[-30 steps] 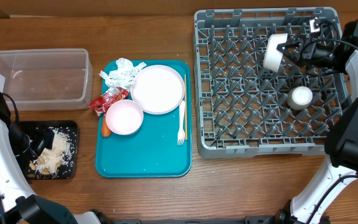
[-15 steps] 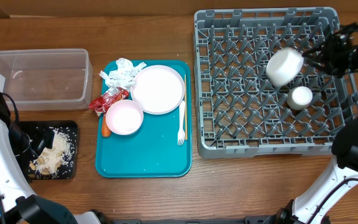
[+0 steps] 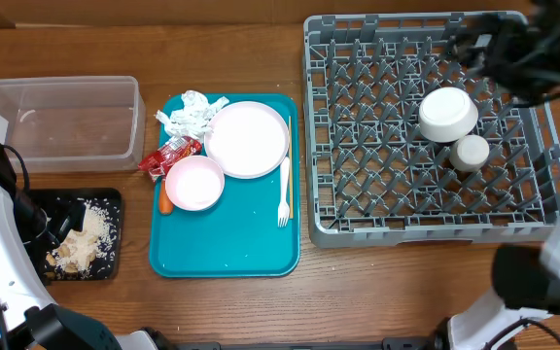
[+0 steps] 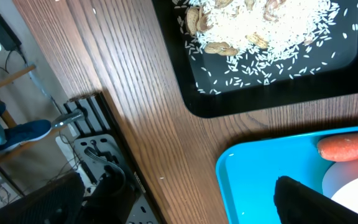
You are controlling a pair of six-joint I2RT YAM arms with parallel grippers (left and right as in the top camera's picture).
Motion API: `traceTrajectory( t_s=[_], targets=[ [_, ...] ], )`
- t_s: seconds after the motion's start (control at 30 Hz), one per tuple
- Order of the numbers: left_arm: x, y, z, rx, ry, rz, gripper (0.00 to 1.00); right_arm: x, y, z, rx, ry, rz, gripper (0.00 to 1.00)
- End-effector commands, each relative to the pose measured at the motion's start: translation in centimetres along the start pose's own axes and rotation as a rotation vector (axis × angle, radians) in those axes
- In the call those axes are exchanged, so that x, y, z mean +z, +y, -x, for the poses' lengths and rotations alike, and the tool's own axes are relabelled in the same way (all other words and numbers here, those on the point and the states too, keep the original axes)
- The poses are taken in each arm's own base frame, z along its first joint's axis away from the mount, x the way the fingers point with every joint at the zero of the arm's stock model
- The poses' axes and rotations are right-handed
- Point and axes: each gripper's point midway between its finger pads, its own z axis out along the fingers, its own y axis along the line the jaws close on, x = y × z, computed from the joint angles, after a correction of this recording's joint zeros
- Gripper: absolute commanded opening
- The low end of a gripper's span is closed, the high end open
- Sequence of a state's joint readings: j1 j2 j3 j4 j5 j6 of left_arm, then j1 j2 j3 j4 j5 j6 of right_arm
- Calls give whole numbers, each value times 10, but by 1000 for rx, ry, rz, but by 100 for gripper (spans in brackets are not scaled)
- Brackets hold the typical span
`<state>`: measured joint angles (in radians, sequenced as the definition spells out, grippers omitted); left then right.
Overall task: Sort waste into correct bins and load items into the dishwasher rack
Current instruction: 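Move the right gripper back over the pink bowl on the teal tray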
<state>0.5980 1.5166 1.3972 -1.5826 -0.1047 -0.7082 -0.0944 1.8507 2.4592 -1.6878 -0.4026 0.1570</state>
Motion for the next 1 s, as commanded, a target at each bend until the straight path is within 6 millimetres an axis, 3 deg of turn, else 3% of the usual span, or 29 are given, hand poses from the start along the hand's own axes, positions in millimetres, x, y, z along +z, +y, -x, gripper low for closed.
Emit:
traceTrajectory(
  t_s=[0.0, 0.07, 0.2, 0.3, 0.4, 0.53, 0.6, 0.67, 0.77, 0.97],
  targets=[
    [-7, -1, 3, -29, -23, -23, 100, 18, 71, -28, -173, 56, 97, 100],
    [-6, 0, 3, -29, -26, -18, 100, 50, 122, -55, -299, 131, 169, 100],
    [-4, 0, 8, -74, -19, -33, 100, 104, 177, -106, -436, 264, 233, 100],
    [1, 10, 16, -166, 6, -36, 100, 144, 199, -149, -594, 363, 247, 90],
    [7, 29, 25, -267, 47, -28, 100, 200, 198, -197, -744, 428, 74, 89],
    [10, 41, 30, -296, 64, -24, 100, 247, 208, -240, -875, 433, -20, 89],
    [10, 41, 29, -296, 66, -22, 100, 272, 213, -264, -843, 422, -79, 88],
    [10, 41, 29, -295, 67, -21, 100, 294, 208, -272, -767, 390, -158, 89],
    [10, 41, 28, -295, 70, -19, 100, 328, 191, -282, -602, 375, -264, 77],
    [10, 41, 27, -295, 72, -18, 100, 337, 166, -282, -431, 364, -381, 72]
  ],
)
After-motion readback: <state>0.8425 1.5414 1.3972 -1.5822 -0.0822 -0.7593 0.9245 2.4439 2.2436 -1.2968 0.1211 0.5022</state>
